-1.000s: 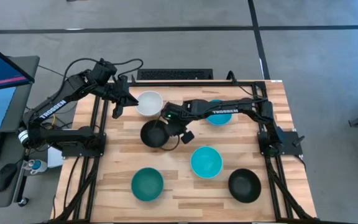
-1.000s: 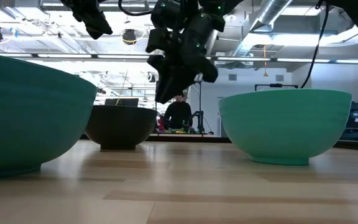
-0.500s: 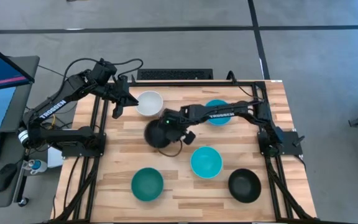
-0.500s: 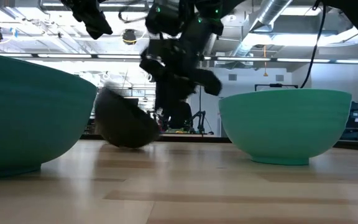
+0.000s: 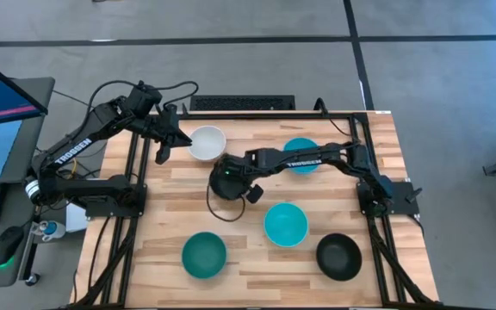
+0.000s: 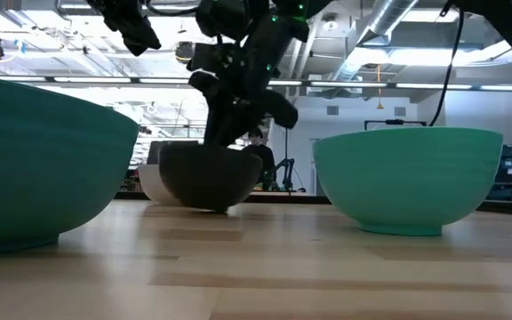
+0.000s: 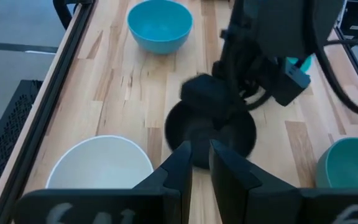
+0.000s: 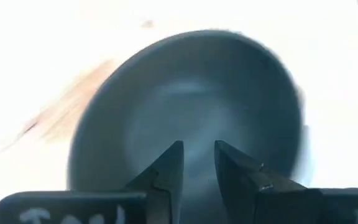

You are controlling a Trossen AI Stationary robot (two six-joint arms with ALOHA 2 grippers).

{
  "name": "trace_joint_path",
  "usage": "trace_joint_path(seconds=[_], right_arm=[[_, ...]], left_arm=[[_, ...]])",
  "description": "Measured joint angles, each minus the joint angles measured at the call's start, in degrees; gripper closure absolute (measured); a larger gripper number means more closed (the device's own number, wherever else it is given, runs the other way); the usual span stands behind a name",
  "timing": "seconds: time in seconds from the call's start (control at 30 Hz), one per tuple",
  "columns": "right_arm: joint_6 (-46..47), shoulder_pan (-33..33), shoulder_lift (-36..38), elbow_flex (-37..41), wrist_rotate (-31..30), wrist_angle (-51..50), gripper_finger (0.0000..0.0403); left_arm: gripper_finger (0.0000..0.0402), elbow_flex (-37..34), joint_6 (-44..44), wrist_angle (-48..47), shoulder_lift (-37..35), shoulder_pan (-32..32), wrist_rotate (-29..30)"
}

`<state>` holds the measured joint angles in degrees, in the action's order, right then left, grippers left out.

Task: Nest bowls inside each other
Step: Stack the black bowl on the blue bowl

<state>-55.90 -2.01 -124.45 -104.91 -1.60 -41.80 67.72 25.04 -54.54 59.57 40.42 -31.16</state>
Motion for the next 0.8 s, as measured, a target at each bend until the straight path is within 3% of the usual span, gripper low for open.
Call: trace_joint_path(seconds=[0.43,0.8], right_arm=[[2.56,0.94,-0.01,-6.01,1.77,-15.48,0.0289],[3.89,4.49,-0.02,-6.0,3.32,-17.88,0.0289]], left_arm=[[0.0356,0.0,0.22,-0.11,0.0,0.0,-1.07],[0.0356,0.0,0.62,-0.05,0.0,0.0,-1.07]])
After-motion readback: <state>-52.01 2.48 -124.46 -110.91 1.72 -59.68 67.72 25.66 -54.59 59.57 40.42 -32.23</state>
